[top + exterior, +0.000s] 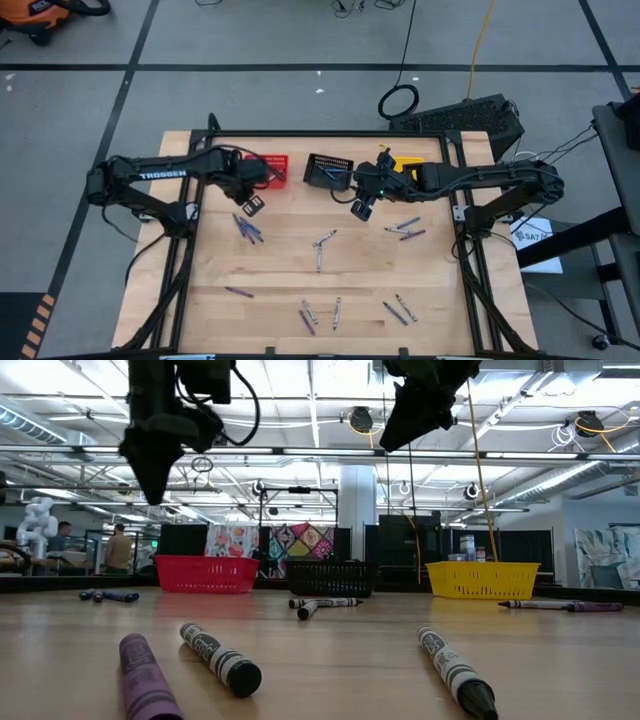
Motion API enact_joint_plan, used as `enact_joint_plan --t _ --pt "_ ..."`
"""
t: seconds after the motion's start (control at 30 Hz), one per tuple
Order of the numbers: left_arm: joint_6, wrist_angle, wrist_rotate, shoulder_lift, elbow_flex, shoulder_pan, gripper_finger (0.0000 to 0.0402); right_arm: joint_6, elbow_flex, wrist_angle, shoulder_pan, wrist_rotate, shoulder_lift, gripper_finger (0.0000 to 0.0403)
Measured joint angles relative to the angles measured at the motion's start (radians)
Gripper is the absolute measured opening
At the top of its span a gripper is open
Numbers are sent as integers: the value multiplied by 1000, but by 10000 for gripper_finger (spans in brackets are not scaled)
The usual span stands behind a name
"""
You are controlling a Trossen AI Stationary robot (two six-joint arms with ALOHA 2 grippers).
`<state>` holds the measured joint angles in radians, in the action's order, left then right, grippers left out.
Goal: Sort crayons
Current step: Put the blue crayon into the black bin
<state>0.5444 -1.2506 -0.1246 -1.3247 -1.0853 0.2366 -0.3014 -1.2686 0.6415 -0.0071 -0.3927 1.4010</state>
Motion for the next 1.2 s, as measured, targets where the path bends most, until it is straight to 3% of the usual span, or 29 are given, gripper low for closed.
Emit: enact_joint_plan --t 0.2,0.77,1.0,1.2 --pt "217 -95 -93 0 0 -52 80 0 0 1 0 0 0 105" --pt "851 -94 -192 0 6 -242 80 -80 0 169 2 3 0 105" --pt "1150 -90 -179 -1 115 -338 80 -106 0 221 2 3 0 105" --pt "1277 22 -156 -2 218 -406 80 -107 0 246 2 3 0 105"
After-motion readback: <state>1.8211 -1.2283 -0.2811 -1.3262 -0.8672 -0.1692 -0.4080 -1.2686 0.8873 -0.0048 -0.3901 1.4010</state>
